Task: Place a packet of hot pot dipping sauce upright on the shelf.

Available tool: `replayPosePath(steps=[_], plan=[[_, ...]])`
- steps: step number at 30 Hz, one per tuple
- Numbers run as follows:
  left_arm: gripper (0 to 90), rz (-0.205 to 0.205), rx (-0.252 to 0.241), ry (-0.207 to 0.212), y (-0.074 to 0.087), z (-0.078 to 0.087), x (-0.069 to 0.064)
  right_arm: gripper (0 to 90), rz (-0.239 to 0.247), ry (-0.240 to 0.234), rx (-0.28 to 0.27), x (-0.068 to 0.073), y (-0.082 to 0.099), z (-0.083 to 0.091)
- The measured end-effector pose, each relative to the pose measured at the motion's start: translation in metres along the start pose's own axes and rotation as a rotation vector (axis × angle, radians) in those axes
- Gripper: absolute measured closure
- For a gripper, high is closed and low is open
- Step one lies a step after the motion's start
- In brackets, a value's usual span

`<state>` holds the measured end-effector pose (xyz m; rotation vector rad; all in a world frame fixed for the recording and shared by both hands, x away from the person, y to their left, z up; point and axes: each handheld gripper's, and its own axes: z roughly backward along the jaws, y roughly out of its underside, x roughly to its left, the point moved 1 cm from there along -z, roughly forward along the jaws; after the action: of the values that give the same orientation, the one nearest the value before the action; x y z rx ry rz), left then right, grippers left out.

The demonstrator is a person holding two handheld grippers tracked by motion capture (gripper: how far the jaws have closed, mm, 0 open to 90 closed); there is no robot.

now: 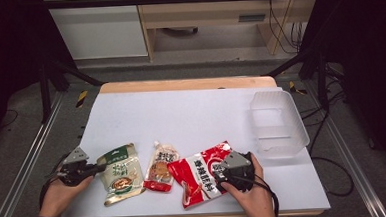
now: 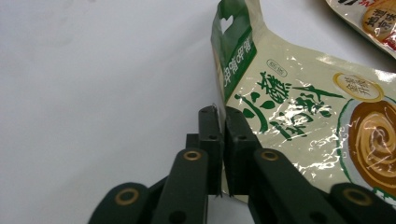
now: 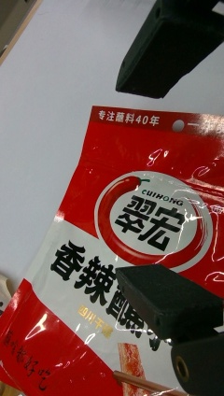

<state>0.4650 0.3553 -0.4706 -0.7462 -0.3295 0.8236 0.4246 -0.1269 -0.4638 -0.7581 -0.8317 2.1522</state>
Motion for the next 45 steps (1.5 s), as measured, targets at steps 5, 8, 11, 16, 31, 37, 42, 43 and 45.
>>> replayPosePath(steps=[5, 8, 11, 16, 31, 37, 42, 43, 45], plan=[[89.8, -0.003, 0.008, 0.002, -0.003, 0.003, -0.001, 10.2, -0.004, 0.002, 0.005, -0.001, 0.0, -0.001], [90.0, 0.008, 0.001, 0.01, -0.003, 0.008, 0.001, 10.2, -0.006, 0.006, 0.009, -0.002, 0.0, -0.001], [90.0, 0.01, -0.019, 0.016, -0.005, 0.016, 0.001, 10.2, -0.01, 0.011, 0.005, -0.003, 0.0, -0.001], [90.0, 0.002, -0.076, 0.033, -0.009, 0.036, -0.002, 10.1, -0.013, 0.016, 0.0, -0.005, 0.0, 0.0], [90.0, -0.09, -0.147, 0.05, -0.031, 0.071, -0.024, 9.8, -0.033, 0.038, -0.031, -0.011, 0.0, 0.003], [90.0, -0.13, -0.162, 0.057, -0.041, 0.081, -0.036, 10.1, -0.025, 0.026, -0.031, -0.009, 0.0, 0.002], [90.0, -0.164, -0.153, 0.067, -0.048, 0.086, -0.046, 10.7, -0.021, 0.017, -0.025, -0.007, 0.0, 0.002], [90.0, -0.164, -0.153, 0.067, -0.048, 0.086, -0.046, 10.7, -0.021, 0.017, -0.025, -0.007, 0.0, 0.002], [90.0, -0.187, -0.147, 0.068, -0.052, 0.089, -0.05, 10.7, -0.028, 0.01, -0.028, -0.007, 0.0, 0.002]])
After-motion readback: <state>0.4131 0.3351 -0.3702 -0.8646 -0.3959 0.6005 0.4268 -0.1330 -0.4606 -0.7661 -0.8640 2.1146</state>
